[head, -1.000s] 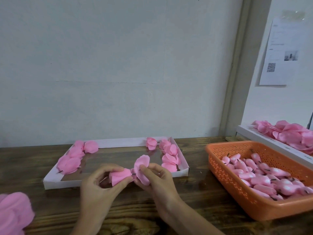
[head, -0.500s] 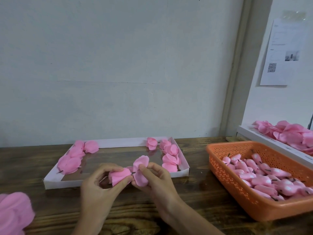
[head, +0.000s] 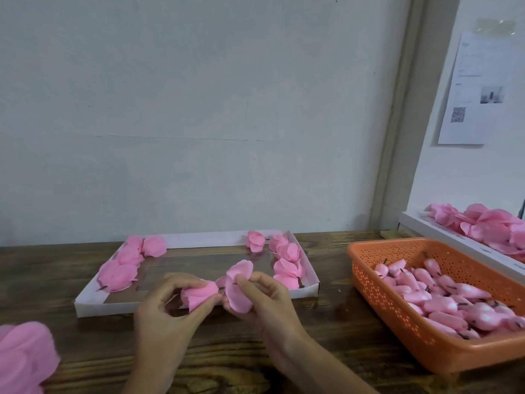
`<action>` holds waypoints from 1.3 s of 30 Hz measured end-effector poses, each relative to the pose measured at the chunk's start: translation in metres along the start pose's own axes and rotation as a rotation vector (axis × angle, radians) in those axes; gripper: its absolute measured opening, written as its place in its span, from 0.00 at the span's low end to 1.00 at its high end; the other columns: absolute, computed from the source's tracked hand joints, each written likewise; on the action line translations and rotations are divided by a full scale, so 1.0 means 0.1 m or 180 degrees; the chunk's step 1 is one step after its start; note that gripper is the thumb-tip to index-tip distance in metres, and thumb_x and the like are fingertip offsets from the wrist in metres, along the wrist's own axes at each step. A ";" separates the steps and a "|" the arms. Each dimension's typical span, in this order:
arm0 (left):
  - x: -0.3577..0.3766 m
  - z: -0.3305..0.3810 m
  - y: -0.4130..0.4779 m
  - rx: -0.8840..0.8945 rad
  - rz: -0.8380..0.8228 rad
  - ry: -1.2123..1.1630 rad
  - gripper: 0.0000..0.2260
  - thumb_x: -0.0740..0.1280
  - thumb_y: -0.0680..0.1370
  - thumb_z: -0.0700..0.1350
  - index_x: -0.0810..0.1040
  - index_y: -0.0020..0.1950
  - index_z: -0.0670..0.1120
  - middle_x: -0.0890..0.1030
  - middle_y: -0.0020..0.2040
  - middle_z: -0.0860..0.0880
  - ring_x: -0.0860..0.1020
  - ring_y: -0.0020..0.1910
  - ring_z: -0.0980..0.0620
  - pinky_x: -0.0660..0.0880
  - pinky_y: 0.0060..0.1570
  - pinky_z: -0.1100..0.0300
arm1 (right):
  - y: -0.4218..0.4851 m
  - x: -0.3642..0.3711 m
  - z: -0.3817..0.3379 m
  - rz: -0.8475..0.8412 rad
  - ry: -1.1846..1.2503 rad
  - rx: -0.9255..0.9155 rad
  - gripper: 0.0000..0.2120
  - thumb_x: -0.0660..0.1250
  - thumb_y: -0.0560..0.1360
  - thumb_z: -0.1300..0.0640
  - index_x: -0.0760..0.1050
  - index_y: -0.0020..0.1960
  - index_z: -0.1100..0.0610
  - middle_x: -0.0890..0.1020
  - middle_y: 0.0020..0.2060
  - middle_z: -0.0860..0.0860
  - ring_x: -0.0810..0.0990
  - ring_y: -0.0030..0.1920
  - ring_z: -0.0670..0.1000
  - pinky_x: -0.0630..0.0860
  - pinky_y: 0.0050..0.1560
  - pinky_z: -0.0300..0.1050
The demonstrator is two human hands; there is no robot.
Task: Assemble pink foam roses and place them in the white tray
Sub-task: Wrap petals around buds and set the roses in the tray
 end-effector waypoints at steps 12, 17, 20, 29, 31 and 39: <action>0.03 -0.03 0.00 0.0155 0.0041 -0.0063 0.14 0.81 0.63 0.39 0.83 0.44 0.48 0.83 0.44 0.50 0.83 0.45 0.49 0.80 0.42 0.60 | -0.03 0.01 0.00 -0.0340 -0.0161 -0.0093 0.10 0.74 0.78 0.56 0.86 0.53 0.63 0.87 0.52 0.61 0.87 0.56 0.59 0.82 0.62 0.53; -0.02 -0.07 0.01 0.0091 0.0140 -0.0004 0.13 0.83 0.69 0.51 0.83 0.47 0.54 0.82 0.45 0.50 0.83 0.47 0.46 0.80 0.42 0.60 | -0.06 0.07 0.00 -0.0483 -0.0295 -0.0336 0.09 0.73 0.80 0.57 0.86 0.54 0.62 0.88 0.52 0.60 0.87 0.55 0.56 0.82 0.61 0.51; -0.04 -0.08 0.02 -0.0035 0.0115 0.0103 0.13 0.80 0.69 0.58 0.82 0.48 0.57 0.82 0.46 0.51 0.82 0.47 0.46 0.78 0.41 0.62 | -0.06 0.10 0.04 -0.0541 -0.0438 -0.0526 0.07 0.72 0.80 0.60 0.86 0.53 0.62 0.88 0.50 0.60 0.87 0.52 0.55 0.83 0.56 0.47; 0.02 -0.15 -0.03 -0.1031 0.0347 -0.0837 0.14 0.81 0.61 0.35 0.83 0.43 0.45 0.88 0.43 0.43 0.87 0.47 0.50 0.84 0.44 0.60 | -0.08 0.09 0.04 -0.0395 -0.2223 -0.2225 0.09 0.70 0.82 0.57 0.86 0.60 0.55 0.85 0.59 0.45 0.85 0.58 0.48 0.82 0.58 0.54; 0.03 -0.14 -0.02 -0.1200 0.0284 -0.0940 0.14 0.78 0.65 0.27 0.82 0.42 0.43 0.87 0.43 0.41 0.87 0.45 0.51 0.84 0.43 0.59 | -0.09 0.07 0.03 -0.0380 -0.2447 -0.2399 0.10 0.70 0.82 0.55 0.85 0.61 0.54 0.84 0.62 0.43 0.84 0.58 0.45 0.81 0.58 0.50; -0.01 -0.10 -0.02 -0.1414 0.0119 -0.0918 0.11 0.77 0.68 0.26 0.83 0.47 0.36 0.87 0.42 0.40 0.84 0.40 0.54 0.81 0.41 0.66 | -0.09 0.07 0.02 -0.0428 -0.1641 -0.1578 0.11 0.66 0.83 0.51 0.80 0.65 0.43 0.87 0.51 0.44 0.85 0.53 0.45 0.79 0.52 0.40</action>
Point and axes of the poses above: each hand's wrist, its own y-axis towards the middle knuckle, its own x-axis out of the palm, z = x × y, the point moved 2 cm from there along y, towards the middle knuckle
